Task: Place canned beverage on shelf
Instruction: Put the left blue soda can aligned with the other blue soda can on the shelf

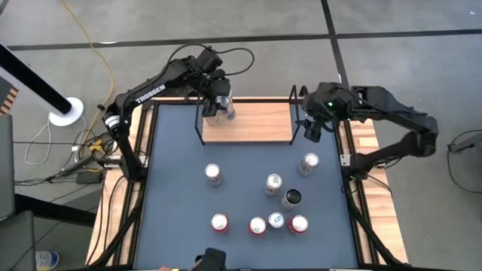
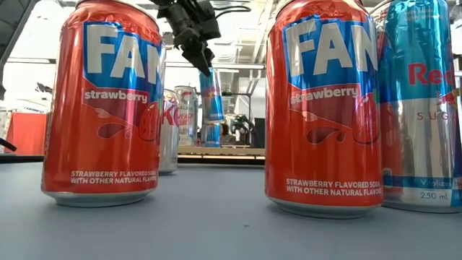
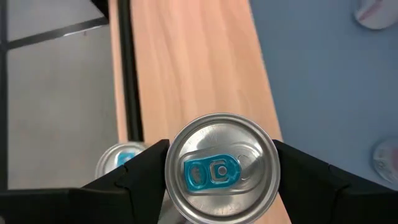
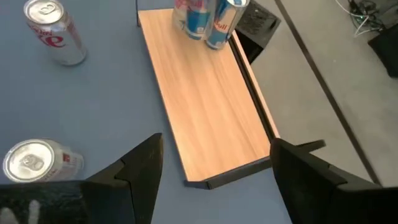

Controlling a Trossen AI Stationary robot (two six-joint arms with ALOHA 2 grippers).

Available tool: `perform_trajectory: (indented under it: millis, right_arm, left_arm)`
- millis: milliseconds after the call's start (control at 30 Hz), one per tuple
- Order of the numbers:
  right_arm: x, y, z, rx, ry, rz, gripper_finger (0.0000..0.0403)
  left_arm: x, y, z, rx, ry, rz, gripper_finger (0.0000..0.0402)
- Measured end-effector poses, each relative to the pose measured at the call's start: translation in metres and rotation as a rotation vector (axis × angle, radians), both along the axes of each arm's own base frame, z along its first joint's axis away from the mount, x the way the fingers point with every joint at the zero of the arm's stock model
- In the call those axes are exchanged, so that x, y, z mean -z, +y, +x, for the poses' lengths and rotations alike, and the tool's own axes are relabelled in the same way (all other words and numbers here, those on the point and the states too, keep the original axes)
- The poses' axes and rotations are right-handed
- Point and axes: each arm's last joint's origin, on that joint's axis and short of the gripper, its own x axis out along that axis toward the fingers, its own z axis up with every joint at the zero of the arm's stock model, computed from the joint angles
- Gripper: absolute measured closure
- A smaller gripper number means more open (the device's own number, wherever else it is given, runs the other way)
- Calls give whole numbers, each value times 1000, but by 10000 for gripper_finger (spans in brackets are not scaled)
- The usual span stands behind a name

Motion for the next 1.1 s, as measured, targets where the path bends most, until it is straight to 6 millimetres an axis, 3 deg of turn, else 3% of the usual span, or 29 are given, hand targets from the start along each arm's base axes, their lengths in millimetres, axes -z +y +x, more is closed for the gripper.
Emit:
perform_trajectory:
  millis: [367, 1100]
  right_arm:
    - [26, 2, -14, -4, -32, 15, 127]
    - [26, 6, -13, -24, -28, 20, 127]
  left_arm:
    - [48, 6, 31, -29, 191, 50, 159]
    - [47, 7, 30, -104, 168, -6, 159]
